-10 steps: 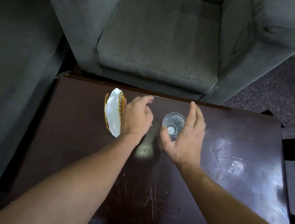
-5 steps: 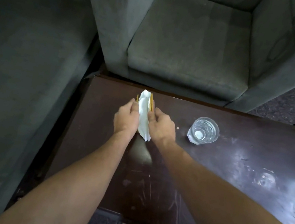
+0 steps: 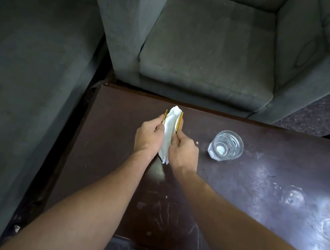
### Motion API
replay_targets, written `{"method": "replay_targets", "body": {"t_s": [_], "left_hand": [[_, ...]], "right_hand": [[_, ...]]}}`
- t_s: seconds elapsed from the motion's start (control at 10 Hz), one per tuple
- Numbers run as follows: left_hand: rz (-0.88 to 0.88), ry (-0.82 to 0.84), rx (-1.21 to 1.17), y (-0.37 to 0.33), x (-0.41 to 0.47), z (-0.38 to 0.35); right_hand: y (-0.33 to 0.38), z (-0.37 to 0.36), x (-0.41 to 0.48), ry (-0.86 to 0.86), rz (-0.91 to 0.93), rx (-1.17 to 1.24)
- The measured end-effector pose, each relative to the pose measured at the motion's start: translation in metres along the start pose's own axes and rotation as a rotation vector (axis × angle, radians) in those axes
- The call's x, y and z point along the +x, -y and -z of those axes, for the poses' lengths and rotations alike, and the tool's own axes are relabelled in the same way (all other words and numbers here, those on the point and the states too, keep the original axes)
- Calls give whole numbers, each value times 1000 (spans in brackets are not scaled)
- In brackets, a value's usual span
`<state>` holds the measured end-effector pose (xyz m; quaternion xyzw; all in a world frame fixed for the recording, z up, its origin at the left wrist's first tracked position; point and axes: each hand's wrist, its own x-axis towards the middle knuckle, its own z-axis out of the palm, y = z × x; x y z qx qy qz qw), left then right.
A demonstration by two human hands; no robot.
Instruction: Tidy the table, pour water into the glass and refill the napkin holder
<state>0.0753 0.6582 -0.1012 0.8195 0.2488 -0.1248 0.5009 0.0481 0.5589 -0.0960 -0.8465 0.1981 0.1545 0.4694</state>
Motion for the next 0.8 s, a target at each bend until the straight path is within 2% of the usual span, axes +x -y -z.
{"method": "replay_targets", "body": {"t_s": [0.5,0.6,0.8], "left_hand": [[-67,-9,96,-12,-14,0],[-111,-5,111,-30,-36,4],[-346,-3,254,-116,-87,25]], "right_hand": [[1,21,-7,-55,33,-17],[16,40,-20,-98,60,-6],[77,109,-53,-164,253,-98]]}}
